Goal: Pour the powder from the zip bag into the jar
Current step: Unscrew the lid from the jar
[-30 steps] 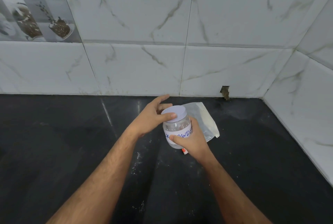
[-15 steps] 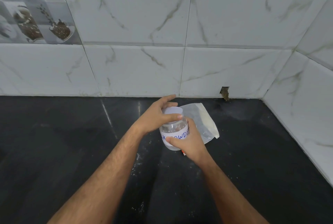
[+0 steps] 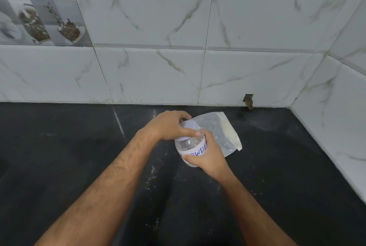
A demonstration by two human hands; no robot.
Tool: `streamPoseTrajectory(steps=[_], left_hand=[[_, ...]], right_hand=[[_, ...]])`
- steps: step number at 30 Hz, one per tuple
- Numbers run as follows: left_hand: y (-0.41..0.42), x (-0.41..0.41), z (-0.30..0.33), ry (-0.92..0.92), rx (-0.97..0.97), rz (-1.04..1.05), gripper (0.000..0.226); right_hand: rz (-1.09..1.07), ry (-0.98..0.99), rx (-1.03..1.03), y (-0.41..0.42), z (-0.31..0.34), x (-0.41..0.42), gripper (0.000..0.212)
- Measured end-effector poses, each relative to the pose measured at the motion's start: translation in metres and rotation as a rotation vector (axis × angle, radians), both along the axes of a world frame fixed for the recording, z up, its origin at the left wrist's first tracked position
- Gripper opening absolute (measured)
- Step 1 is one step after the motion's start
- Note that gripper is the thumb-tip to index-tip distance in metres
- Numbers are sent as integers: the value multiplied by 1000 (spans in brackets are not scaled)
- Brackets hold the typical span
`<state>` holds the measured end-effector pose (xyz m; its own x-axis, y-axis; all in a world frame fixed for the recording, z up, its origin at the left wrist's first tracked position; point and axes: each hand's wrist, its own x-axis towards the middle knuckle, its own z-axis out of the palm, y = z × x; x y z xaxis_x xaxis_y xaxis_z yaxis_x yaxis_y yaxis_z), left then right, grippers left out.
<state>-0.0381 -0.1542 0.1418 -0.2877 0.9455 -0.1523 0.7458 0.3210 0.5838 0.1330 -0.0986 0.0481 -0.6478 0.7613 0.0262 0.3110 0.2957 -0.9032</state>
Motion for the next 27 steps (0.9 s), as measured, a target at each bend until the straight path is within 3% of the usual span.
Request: streamPoseTrajectory(steps=[5,8,11,15,21,23,27], left_hand=[[6,4,5,192,-205,5,68],[7,7,8,133,-262,77,57],[4,1,9,-57,-228,110,50],[-8,-11,0,-479,-96,152,40],[-31,-39,-52,-1140,10,492,46],[-40,-45,-76,-1169,15,559,45],[-52,-52,-121,-1016,54,618,29]], right_hand=[[-8,-14,43,-5,-2,1,93],[-22,3,56,-8,-2,1,91],[-32,14,57,-9,-2,1,91],[-57,17,44,-10,-3,5,96],[-93,41,4,-14,1,11,90],[-106,48,5,-15,-2,12,89],[-105,26,2,-17,-8,14,87]])
